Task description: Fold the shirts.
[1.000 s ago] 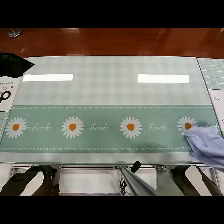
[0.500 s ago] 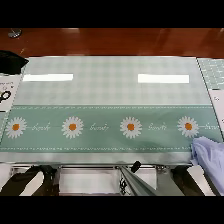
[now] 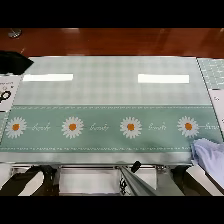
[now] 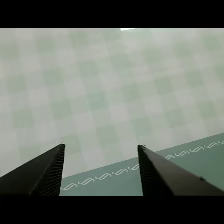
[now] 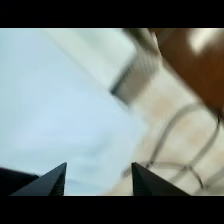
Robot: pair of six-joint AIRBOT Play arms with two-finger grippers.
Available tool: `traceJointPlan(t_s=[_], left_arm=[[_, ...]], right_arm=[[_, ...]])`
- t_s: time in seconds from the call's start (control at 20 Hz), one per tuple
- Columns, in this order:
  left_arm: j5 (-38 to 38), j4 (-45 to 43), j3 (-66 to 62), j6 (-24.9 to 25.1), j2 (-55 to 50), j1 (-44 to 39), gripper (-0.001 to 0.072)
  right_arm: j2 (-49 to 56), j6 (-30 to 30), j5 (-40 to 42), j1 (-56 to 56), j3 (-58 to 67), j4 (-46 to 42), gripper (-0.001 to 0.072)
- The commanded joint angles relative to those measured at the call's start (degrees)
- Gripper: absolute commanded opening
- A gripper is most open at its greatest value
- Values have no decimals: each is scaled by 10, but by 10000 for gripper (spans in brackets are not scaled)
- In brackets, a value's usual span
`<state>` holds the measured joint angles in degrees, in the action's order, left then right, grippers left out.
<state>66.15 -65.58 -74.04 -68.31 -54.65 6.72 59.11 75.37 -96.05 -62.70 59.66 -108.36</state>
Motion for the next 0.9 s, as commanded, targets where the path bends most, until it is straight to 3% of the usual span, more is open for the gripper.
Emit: traceJointPlan(t_s=[0.0, 0.1, 0.15, 0.2, 0.25, 0.3, 0.45, 0.6, 0.85], left_arm=[[-4, 0, -1, 2, -59, -9, 528], [1, -6, -6, -1, -111, -43, 528], [10, -40, -13, -30, -137, -75, 528], [31, -96, -23, -65, -161, -112, 528], [61, -165, -34, -97, -183, -155, 556], [80, -225, -41, -129, -198, -192, 695], [89, -322, -43, -191, -208, -262, 715], [102, -319, -43, -225, -207, -271, 713], [110, -317, -43, -224, -207, -271, 708]], right_arm=[[54, -25, 118, 132, 172, 310, 504], [70, -43, 190, 251, 216, 389, 505], [80, -44, 196, 320, 228, 371, 506], [91, -43, 189, 395, 233, 323, 513], [101, -31, 173, 464, 232, 258, 628], [110, -13, 152, 517, 232, 203, 622], [141, 13, 86, 636, 232, 93, 621], [167, 50, 66, 651, 232, 173, 619], [173, 63, 61, 652, 233, 257, 618]])
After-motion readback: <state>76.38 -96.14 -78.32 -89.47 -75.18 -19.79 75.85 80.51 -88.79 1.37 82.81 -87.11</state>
